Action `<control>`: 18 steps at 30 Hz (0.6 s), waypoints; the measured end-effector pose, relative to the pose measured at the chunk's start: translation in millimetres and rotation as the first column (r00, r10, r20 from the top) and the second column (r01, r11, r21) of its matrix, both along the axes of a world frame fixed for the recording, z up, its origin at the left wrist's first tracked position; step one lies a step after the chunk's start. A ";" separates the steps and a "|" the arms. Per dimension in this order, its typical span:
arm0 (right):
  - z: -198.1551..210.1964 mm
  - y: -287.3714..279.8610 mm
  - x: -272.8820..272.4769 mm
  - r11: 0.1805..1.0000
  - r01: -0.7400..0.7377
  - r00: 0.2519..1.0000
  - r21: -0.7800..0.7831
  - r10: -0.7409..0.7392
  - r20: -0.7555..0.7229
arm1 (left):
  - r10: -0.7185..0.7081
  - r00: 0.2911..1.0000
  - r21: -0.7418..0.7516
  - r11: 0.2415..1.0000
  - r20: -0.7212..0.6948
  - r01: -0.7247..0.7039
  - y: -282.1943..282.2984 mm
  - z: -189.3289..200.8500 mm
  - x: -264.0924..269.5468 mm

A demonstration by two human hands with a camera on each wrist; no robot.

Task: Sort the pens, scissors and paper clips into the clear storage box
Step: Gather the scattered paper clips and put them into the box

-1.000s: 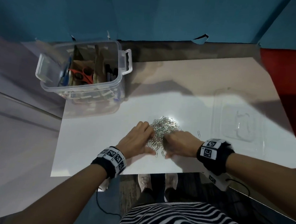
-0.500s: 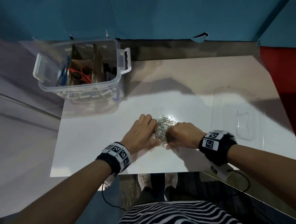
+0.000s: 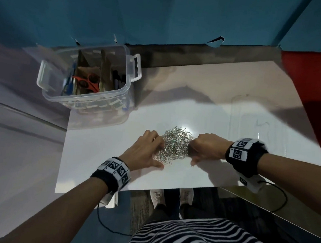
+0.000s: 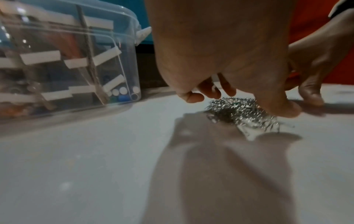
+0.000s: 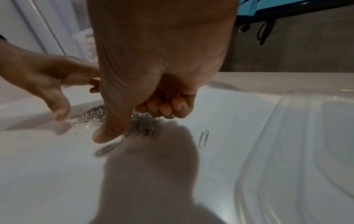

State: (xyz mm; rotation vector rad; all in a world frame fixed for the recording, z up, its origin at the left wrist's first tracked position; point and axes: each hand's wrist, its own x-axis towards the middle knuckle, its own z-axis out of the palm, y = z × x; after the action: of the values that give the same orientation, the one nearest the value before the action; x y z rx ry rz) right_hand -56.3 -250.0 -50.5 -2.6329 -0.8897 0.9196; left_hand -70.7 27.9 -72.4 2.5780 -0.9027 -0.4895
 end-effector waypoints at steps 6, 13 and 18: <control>0.4 13.4 8.5 0.979 0.191 0.964 0.072 -0.201 0.172 | 0.166 0.986 -0.020 0.986 0.024 -0.166 -14.1 1.0 3.5; -9.3 32.4 10.7 0.983 0.168 0.967 0.072 -0.178 0.180 | 0.202 0.976 0.004 0.979 -0.080 -0.202 -33.8 8.0 10.7; -1.8 43.3 25.4 0.953 0.249 0.960 0.173 -0.266 0.083 | 0.273 0.961 0.019 0.962 -0.050 -0.273 -47.3 12.5 25.1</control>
State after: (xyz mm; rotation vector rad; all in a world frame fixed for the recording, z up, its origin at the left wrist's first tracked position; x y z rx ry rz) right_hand -30.8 -206.8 -52.3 -2.5954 -0.5923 0.6224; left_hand -45.6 -19.4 -59.9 2.6313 -0.5151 -0.4805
